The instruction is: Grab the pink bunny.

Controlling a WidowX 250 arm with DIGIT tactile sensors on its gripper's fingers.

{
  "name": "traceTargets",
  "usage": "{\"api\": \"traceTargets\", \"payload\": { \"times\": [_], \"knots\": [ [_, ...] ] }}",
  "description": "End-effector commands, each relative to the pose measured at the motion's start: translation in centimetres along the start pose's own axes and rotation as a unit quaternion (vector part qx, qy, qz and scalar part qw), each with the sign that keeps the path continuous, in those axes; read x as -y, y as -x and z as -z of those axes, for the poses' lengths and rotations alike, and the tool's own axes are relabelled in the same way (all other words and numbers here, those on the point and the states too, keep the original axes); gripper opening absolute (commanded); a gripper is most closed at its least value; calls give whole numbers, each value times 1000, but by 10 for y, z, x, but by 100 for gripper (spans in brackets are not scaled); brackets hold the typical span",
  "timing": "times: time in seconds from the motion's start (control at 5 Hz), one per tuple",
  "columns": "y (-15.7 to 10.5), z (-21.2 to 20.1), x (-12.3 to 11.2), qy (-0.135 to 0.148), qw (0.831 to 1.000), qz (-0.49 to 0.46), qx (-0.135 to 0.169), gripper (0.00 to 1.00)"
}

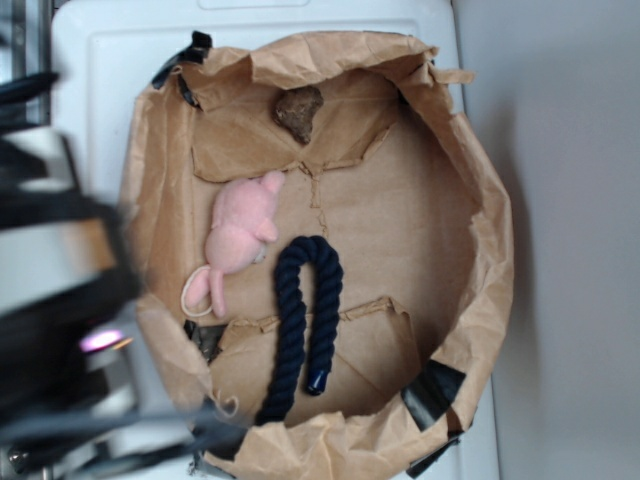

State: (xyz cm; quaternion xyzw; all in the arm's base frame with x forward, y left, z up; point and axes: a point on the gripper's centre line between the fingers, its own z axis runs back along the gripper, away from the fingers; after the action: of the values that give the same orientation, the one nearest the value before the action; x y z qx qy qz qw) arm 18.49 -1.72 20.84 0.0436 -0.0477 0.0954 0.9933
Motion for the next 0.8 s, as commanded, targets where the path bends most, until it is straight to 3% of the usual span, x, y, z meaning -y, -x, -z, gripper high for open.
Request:
{"api": "traceTargets", "payload": {
  "times": [0.0,0.4,0.6],
  "knots": [
    [-52,34,-21,-16,999,-33,4,100],
    [-59,67,-31,45,995,82,18,100],
    [-59,67,-31,45,995,82,18,100]
  ]
}}
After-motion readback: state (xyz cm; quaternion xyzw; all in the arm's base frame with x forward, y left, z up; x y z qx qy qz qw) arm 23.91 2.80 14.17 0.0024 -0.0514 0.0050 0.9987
